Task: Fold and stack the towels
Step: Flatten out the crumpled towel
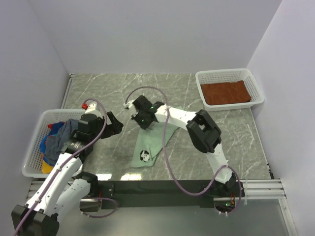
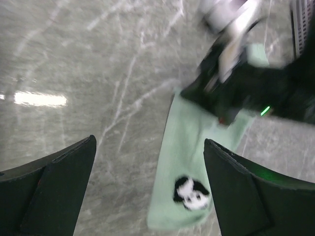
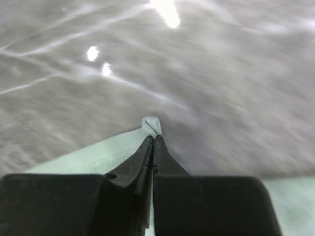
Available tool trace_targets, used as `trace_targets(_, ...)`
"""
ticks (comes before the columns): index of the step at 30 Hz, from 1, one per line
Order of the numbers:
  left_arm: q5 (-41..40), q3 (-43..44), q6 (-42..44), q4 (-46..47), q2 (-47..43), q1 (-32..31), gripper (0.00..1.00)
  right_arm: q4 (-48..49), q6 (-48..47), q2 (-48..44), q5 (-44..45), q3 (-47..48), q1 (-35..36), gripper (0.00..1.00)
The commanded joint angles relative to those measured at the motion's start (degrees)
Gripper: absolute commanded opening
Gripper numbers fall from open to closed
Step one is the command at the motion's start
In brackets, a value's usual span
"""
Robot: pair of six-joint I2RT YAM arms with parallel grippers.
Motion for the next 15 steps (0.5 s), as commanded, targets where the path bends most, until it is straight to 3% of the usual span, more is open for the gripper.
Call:
trace_targets(1, 6.25, -1.59, 0.32, 3.24, 1.42, 0.14, 0.96, 8.76, 6.74, -9.62, -0.09, -4.13, -4.93, 0.00)
trace_targets(9, 12.06, -6.16, -7.94, 8.07, 10.29, -0.47, 0.88, 13.95, 7.63, -16.83, 1.76, -11.97, -7.13, 0.00)
trace_targets(15, 7.86, -7.40, -12.42, 11.50, 15.75, -3.11, 0.79, 17.73, 8.25, -20.87, 2.11, -17.86, -7.31, 0.00)
